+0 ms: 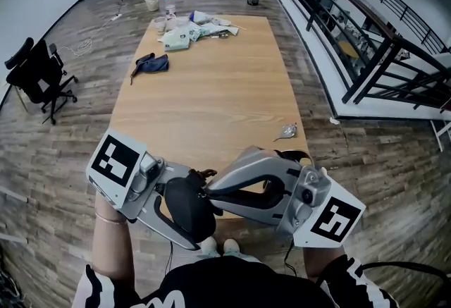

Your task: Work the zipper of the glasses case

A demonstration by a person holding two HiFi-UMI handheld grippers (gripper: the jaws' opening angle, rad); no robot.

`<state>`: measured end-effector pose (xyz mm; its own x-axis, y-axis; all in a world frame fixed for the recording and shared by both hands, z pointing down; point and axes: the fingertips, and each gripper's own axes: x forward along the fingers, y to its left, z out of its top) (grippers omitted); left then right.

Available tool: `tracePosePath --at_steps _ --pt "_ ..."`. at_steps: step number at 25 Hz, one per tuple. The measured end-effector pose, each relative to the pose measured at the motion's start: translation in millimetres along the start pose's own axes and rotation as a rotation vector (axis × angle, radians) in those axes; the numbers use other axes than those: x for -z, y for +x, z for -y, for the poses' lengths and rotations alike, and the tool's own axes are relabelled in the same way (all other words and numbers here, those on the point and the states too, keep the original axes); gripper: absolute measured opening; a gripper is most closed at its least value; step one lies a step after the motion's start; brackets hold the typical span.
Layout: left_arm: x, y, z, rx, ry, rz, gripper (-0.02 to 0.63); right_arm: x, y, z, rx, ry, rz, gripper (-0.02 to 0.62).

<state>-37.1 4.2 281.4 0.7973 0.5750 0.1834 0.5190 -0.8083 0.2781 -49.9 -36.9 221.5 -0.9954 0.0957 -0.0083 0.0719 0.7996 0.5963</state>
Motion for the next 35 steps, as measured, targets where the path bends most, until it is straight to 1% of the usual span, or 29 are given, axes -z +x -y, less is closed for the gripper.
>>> tracePosePath --at_steps 2,3,4,5,6,7,8,9,11,12,13,14,17,19,22,24,27,30,32,35 --pt "-9.9 -0.7 -2.1 0.017 0.029 0.195 0.261 -2.9 -0.8 3.2 0.023 -0.02 -0.003 0.008" --pt "-15.5 -1.6 -3.8 0.023 0.04 0.288 0.273 -4.1 -1.3 5.3 0.031 -0.028 -0.007 0.008" --pt "-20.6 -3.2 -8.1 0.008 0.05 0.371 0.301 -4.5 -1.6 7.7 0.041 -0.037 -0.017 0.008" --pt "-24.1 -5.6 -15.6 -0.038 0.058 0.436 0.33 -3.4 -1.8 10.2 0.051 -0.051 -0.04 0.008" --pt "-25.3 -8.8 -25.7 -0.111 0.069 0.481 0.388 -0.3 -1.7 12.3 0.06 -0.069 -0.078 0.008" --pt "-24.7 -12.3 -36.0 -0.192 0.084 0.504 0.451 4.4 -1.5 13.9 0.067 -0.089 -0.126 0.008" --pt "-23.3 -15.2 -44.7 -0.266 0.1 0.506 0.479 9.8 -1.2 15.4 0.072 -0.106 -0.173 0.008" --pt "-22.7 -17.4 -51.2 -0.329 0.119 0.495 0.479 14.8 -0.6 17.2 0.078 -0.117 -0.21 0.008" --pt "-22.5 -19.9 -60.7 -0.43 0.161 0.452 0.474 22.7 1.4 22.1 0.106 -0.12 -0.247 0.008" --pt "-20.5 -20.0 -64.2 -0.464 0.168 0.421 0.434 26.2 2.3 24.1 0.121 -0.12 -0.257 0.008" --pt "-17.1 -19.7 -66.5 -0.479 0.157 0.396 0.319 29.8 2.7 25.1 0.13 -0.123 -0.268 0.008" --pt "-13.7 -19.8 -67.4 -0.471 0.136 0.388 0.296 33.5 2.8 25.0 0.133 -0.129 -0.283 0.008" --pt "-7.7 -21.9 -67.2 -0.413 0.062 0.401 0.287 43.4 2.5 23.1 0.123 -0.178 -0.349 0.008" --pt "-3.2 -22.9 -67.8 -0.422 0.028 0.368 0.285 48.1 2.2 21.8 0.11 -0.209 -0.399 0.008" --pt "4.8 -27.9 -71.1 -0.486 -0.009 0.29 0.282 53.7 2.9 21.9 0.101 -0.26 -0.487 0.007" --pt "8.5 -31.3 -75.2 -0.533 -0.022 0.242 0.282 56.8 2.4 22.5 0.099 -0.274 -0.525 0.006" --pt "10.7 -37.2 -81.9 -0.607 -0.024 0.192 0.282 60.2 0.9 24.8 0.101 -0.25 -0.536 0.006" --pt "11.8 -44.5 -85.7 -0.681 -0.009 0.158 0.282 62.0 0.9 25.1 0.104 -0.225 -0.538 0.006" --pt "12.8 -43.0 -84.1 -0.686 0.001 0.149 0.282 61.2 0.3 21.7 0.103 -0.21 -0.532 0.006" --pt "10.9 -44.7 -83.6 -0.685 -0.001 0.18 0.284 62.4 -0.6 18.5 0.1 -0.206 -0.541 0.006"
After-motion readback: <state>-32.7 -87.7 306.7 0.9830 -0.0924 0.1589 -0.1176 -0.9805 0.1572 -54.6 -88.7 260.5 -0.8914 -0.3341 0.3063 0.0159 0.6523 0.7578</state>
